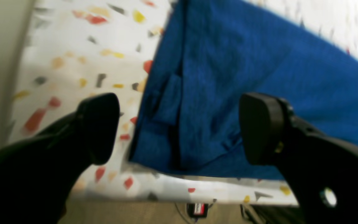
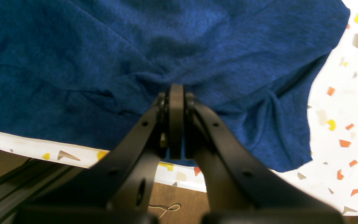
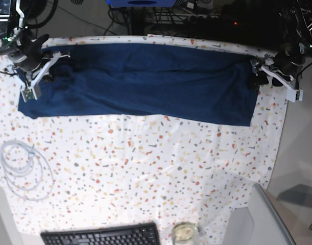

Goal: Layout the t-shirt on the table in an organized manner, then fold the t-shirt properly
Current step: 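Carry the left gripper's strip end toward the right gripper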

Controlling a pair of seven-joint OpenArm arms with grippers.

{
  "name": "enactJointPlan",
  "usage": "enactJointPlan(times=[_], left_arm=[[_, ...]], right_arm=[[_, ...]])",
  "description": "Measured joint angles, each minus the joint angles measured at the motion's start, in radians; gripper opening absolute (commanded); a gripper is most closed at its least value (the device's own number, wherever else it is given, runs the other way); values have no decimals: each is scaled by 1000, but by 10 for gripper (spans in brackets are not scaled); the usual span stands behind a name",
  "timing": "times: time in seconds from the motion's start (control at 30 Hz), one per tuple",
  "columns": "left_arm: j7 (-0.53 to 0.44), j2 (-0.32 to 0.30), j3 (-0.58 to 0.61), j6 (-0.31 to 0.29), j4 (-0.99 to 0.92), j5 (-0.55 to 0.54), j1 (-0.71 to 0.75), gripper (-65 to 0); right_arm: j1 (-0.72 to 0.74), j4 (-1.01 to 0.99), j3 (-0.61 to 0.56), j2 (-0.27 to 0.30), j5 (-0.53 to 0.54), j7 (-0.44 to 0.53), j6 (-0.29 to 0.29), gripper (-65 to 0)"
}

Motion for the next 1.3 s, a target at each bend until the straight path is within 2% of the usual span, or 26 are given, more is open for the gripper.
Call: enactJointPlan(times=[0.07,0.2,0.33,0.5,0.63,0.73,0.8,0.87,0.97,1.13,1.17,1.3], left_arm=[[2,-21,3,-92,-82,-7,-30,-81],[6,-40,2,-95,-204,5,-78,-81],[-114,-56,0,-99,-250,-7,-86,-81],[-138,-53,14,-106,-328,32,-94,-81],[-163,-21,50,-98,-324,156,-136,-82],[-203,14,48,-93,-320,170,-137,-82],[-192,19,48,-94,-319,170,-138,-94],[-196,28,47,-86,-317,171,-140,-146],[-205,33,79,-87,-317,163,-138,-281],[-187,40,80,-87,-324,156,-137,-606],[-185,39,80,-87,-326,159,-137,-650],[-150,50,25,-98,-321,158,-141,-650]], right_arm=[[0,0,0,1,0,1,0,-650],[0,0,3,3,0,0,0,-650],[0,0,0,3,0,0,0,-650],[2,0,0,3,0,1,0,-650],[6,0,0,2,0,1,0,-650],[8,0,0,0,0,1,0,-650],[8,-2,0,0,-1,0,0,-650],[8,-2,0,0,0,1,0,-650],[8,-2,0,0,0,1,0,-650],[8,-2,0,0,0,0,0,-650],[8,-2,0,0,0,0,0,-650],[8,-2,0,0,0,1,0,-650]])
